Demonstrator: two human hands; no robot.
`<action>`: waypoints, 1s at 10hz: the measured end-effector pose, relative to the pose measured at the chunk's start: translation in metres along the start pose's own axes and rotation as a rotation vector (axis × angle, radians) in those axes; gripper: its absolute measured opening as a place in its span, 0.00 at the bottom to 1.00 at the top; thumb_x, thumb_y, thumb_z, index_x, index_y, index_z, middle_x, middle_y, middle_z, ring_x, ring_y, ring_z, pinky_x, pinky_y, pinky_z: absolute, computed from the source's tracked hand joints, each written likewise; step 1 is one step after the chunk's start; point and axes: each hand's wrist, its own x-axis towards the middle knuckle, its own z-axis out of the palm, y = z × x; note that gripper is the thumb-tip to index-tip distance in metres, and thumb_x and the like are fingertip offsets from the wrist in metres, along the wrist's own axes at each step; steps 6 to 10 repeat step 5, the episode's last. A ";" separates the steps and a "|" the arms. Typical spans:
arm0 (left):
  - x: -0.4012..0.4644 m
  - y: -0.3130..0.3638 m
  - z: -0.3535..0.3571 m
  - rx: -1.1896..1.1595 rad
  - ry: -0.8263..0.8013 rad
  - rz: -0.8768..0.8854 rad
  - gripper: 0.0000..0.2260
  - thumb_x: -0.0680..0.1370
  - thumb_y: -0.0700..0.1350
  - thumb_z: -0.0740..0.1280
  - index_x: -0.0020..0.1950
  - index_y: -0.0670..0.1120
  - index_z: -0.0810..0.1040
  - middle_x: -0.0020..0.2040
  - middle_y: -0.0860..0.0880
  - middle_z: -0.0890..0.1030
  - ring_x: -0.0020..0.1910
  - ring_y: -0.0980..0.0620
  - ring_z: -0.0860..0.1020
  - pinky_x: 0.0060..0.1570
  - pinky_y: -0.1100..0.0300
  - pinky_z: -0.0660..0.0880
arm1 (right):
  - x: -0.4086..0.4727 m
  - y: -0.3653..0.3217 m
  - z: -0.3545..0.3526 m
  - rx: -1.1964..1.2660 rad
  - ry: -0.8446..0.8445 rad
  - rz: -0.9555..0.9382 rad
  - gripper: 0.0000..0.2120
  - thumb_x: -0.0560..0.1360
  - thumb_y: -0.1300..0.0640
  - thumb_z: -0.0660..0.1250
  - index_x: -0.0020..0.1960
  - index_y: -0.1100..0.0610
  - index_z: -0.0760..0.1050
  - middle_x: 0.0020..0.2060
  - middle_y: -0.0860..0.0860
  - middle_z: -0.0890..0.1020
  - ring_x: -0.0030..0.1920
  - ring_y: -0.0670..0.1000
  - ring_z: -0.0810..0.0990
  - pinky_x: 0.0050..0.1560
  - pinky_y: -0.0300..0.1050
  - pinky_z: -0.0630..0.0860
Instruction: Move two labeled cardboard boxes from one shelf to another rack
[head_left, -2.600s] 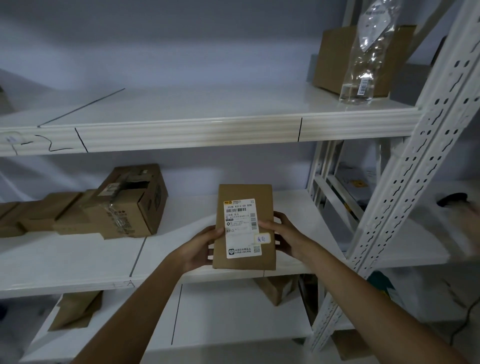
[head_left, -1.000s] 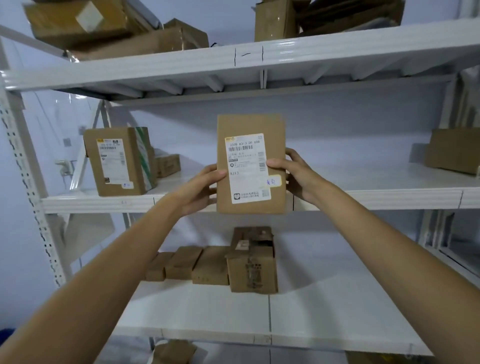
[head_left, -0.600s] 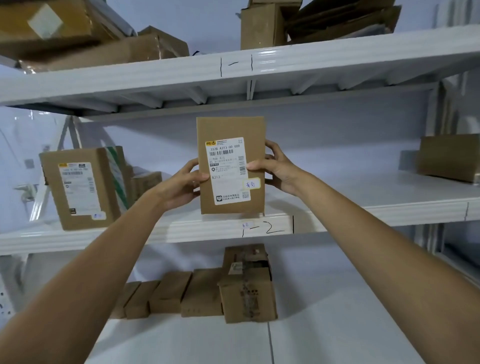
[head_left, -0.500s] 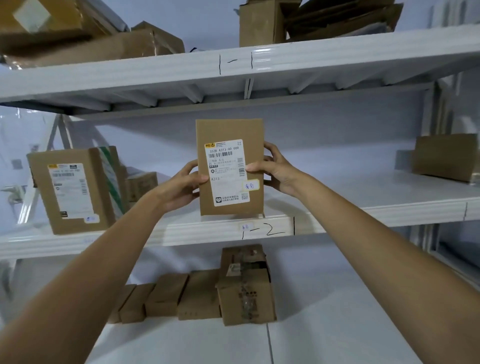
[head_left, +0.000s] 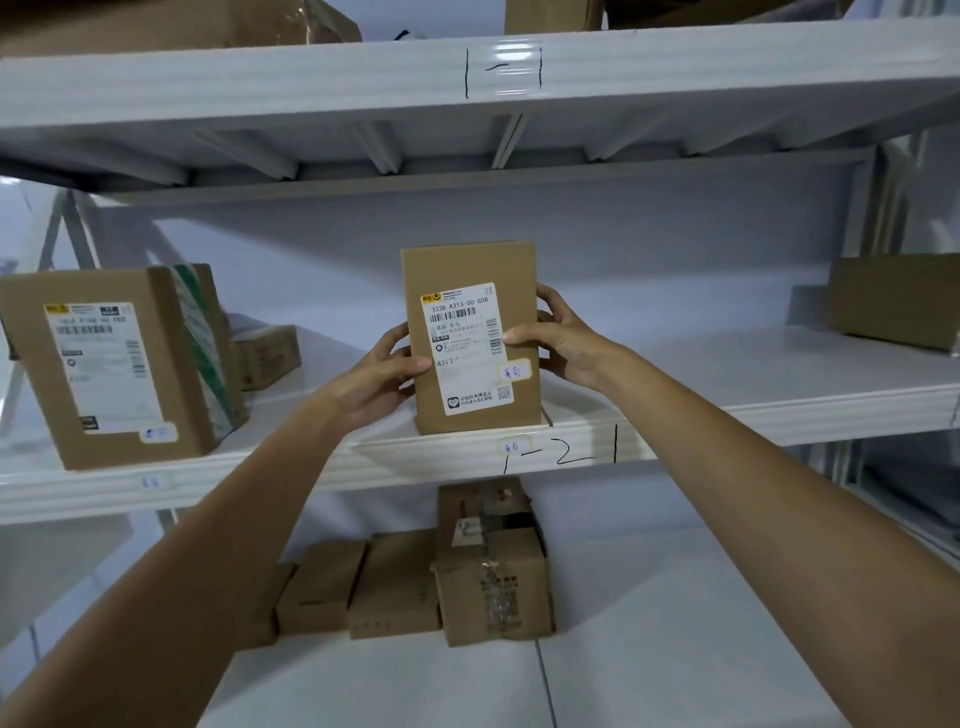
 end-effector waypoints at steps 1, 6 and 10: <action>0.003 -0.001 0.002 -0.007 -0.005 -0.002 0.51 0.47 0.44 0.87 0.67 0.51 0.70 0.58 0.45 0.81 0.55 0.47 0.81 0.44 0.60 0.82 | 0.003 0.001 -0.001 -0.004 0.003 0.003 0.41 0.69 0.67 0.74 0.75 0.45 0.62 0.63 0.55 0.78 0.59 0.55 0.80 0.51 0.47 0.78; 0.001 0.000 0.001 -0.009 0.034 0.022 0.61 0.48 0.48 0.87 0.77 0.50 0.63 0.72 0.48 0.74 0.74 0.45 0.69 0.76 0.47 0.61 | 0.001 0.000 -0.008 -0.074 -0.002 0.019 0.50 0.64 0.56 0.79 0.78 0.44 0.55 0.65 0.53 0.78 0.67 0.55 0.75 0.70 0.55 0.69; 0.001 0.000 0.001 -0.009 0.034 0.022 0.61 0.48 0.48 0.87 0.77 0.50 0.63 0.72 0.48 0.74 0.74 0.45 0.69 0.76 0.47 0.61 | 0.001 0.000 -0.008 -0.074 -0.002 0.019 0.50 0.64 0.56 0.79 0.78 0.44 0.55 0.65 0.53 0.78 0.67 0.55 0.75 0.70 0.55 0.69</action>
